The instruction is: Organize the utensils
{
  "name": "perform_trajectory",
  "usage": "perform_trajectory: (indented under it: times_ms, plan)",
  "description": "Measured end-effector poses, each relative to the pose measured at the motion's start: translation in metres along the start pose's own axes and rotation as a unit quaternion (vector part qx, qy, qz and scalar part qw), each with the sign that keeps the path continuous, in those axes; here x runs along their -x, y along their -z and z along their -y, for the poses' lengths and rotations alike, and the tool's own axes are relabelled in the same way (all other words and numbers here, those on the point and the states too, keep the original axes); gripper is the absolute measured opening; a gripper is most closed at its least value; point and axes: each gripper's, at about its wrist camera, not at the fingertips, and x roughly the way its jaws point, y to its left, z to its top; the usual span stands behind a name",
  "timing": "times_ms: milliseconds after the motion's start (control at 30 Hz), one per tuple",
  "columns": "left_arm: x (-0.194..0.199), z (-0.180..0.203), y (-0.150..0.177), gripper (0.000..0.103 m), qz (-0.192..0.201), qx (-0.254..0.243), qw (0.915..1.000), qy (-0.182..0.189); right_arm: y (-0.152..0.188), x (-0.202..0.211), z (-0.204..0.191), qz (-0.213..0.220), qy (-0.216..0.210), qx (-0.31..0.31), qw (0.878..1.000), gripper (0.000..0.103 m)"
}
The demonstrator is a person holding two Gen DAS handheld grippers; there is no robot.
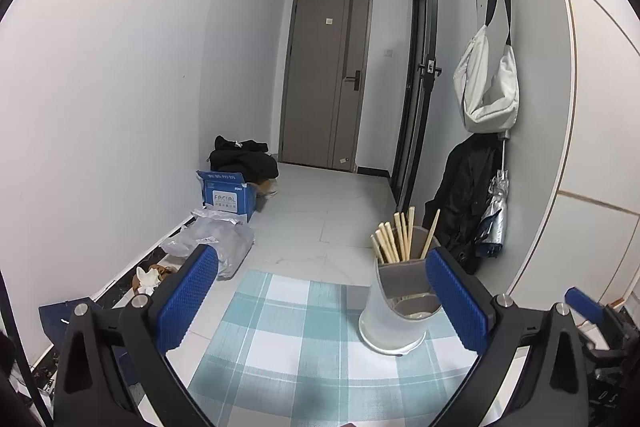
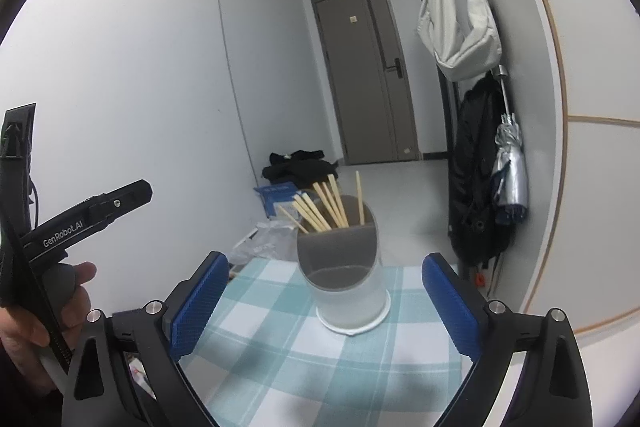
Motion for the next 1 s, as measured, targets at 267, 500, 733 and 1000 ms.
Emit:
perform_trajectory:
  times_ms: [267, 500, 733, 1000]
  plan:
    - [-0.008, 0.002, 0.019, 0.102, -0.019, -0.007, 0.9998, 0.002, 0.013, -0.003, 0.003, 0.0, 0.02, 0.001, 1.0, 0.098]
    - [-0.003, -0.002, 0.019, 0.102, -0.014, -0.007, 0.9999, 0.004, 0.017, -0.005, -0.001, -0.002, 0.025, 0.012, 1.0, 0.099]
    - [0.0, 0.0, 0.019, 0.102, -0.019, -0.009, 0.9998, 0.006, 0.017, -0.008, 0.006, -0.004, 0.031, -0.004, 1.0, 0.101]
    - [0.003, 0.001, 0.02, 0.102, -0.01, -0.012, 0.9999, -0.004, 0.019, -0.009, 0.001, -0.012, 0.032, -0.001, 0.999, 0.101]
